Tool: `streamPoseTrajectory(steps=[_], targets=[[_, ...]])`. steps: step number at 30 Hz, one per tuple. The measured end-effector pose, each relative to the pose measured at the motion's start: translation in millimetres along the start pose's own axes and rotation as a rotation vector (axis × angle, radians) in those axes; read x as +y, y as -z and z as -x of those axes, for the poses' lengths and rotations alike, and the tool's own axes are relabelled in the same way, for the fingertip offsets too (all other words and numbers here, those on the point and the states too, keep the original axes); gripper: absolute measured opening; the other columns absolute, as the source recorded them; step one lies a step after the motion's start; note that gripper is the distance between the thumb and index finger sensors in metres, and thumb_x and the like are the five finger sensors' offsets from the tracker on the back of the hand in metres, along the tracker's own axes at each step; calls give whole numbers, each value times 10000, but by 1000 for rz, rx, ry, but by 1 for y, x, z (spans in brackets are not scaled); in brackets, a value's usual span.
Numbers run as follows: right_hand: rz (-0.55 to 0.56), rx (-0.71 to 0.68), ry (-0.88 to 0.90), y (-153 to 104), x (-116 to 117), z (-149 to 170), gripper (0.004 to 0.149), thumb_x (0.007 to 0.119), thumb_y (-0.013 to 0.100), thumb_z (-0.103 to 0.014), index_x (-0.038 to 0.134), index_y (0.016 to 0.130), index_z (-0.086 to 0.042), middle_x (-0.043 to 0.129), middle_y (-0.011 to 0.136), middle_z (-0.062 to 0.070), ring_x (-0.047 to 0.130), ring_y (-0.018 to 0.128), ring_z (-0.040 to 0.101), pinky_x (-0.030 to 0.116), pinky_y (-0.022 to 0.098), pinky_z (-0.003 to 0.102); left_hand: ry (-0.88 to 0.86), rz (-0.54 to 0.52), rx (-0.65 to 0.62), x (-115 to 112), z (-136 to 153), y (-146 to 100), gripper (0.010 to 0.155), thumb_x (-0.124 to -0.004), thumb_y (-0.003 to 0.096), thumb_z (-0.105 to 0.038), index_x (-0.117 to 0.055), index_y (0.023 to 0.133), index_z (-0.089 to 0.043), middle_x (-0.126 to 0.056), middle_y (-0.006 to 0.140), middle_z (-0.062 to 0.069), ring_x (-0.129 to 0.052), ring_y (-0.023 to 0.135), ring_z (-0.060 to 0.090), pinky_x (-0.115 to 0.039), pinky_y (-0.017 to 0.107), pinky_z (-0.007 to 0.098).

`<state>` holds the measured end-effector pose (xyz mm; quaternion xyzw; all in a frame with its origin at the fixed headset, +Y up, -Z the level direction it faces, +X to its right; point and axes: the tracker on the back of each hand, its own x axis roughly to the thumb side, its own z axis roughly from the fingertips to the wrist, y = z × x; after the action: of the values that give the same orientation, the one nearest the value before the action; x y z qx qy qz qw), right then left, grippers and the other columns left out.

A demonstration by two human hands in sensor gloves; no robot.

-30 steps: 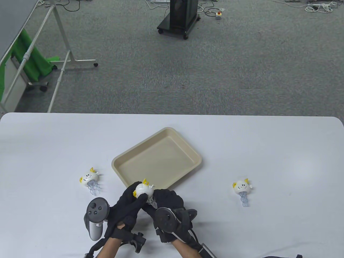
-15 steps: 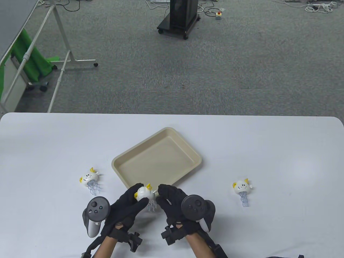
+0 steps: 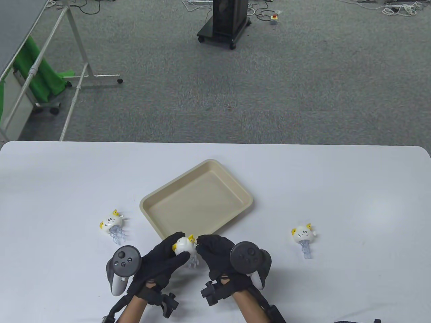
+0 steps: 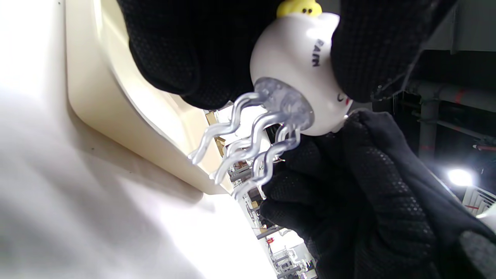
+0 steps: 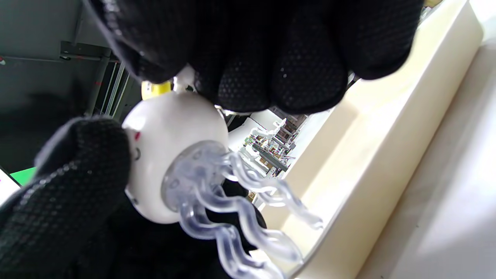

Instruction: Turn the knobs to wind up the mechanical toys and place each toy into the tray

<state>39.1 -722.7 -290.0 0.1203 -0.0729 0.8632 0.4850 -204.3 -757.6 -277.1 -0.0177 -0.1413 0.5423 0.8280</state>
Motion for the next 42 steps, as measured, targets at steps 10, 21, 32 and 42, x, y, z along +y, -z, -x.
streamPoseTrajectory(steps=[10,21,32,42], targets=[[-70,296,176,8,2,17,395,811,401,-420,919,600,-97,998,442,87,982,279,257,846,265,449,83,8,-18,-2,-3,2,766,-881,432,-526,-720,1086,-162,-849,988,82,-945,851,334,-853,644,430],[-114,553,431,4,11,41,391,801,419,-441,907,519,-78,993,318,57,967,152,204,850,160,407,111,16,-12,-5,-1,2,765,-880,431,-533,-728,1082,-161,-860,979,79,-954,850,308,-858,641,423],[-62,-32,-27,3,-5,8,650,844,390,-408,666,940,-112,773,919,147,845,741,372,728,589,519,55,-32,20,0,6,0,768,-865,444,-543,-709,1087,-153,-847,983,79,-949,849,310,-855,641,421],[40,-251,-457,-13,15,-22,504,830,411,-304,745,889,-170,838,880,89,881,729,327,744,608,489,59,-29,15,0,6,-1,766,-865,443,-542,-716,1083,-147,-851,977,84,-951,837,327,-856,635,424]])
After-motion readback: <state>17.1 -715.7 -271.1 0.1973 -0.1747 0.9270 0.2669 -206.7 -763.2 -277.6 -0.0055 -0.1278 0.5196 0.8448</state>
